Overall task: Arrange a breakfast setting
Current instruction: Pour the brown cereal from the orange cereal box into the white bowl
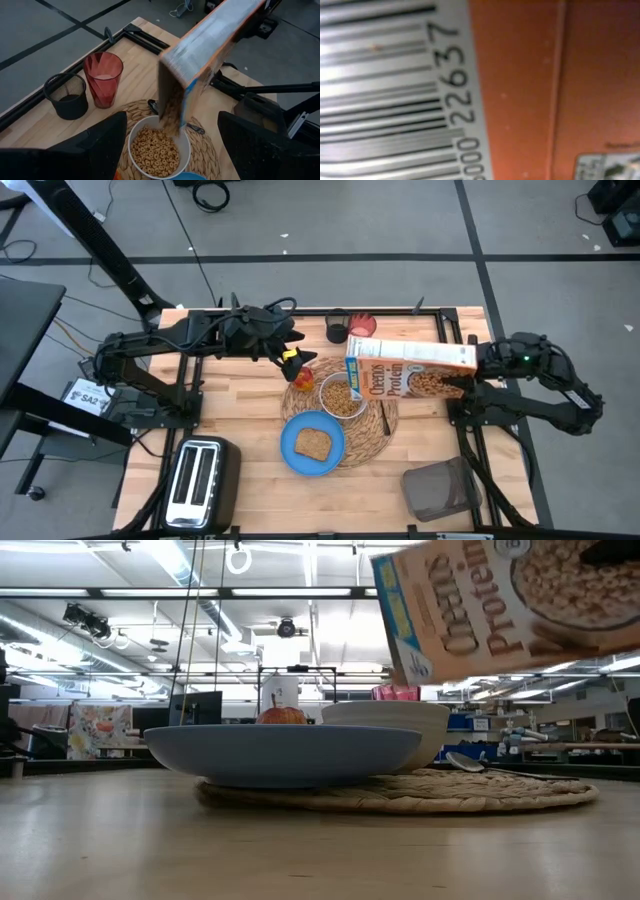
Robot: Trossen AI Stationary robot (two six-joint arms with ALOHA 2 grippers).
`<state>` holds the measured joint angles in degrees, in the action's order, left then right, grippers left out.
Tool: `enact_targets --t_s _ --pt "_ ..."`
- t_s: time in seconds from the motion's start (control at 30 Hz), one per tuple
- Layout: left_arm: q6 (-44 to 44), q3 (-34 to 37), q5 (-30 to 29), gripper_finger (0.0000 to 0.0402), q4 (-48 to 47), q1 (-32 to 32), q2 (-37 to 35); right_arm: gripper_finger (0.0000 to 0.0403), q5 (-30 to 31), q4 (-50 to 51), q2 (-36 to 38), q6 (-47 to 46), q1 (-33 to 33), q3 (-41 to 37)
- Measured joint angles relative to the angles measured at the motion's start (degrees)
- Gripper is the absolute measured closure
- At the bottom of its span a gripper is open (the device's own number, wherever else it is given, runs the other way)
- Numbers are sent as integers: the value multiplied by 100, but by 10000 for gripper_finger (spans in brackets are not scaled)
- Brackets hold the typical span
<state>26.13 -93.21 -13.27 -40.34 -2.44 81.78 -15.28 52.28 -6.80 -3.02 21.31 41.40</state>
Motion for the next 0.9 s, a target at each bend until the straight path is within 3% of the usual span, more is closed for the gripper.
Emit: enact_targets --t_s 0.9 --pt "-14 0 0 84 -10 0 0 157 103 -120 47 -140 -18 38"
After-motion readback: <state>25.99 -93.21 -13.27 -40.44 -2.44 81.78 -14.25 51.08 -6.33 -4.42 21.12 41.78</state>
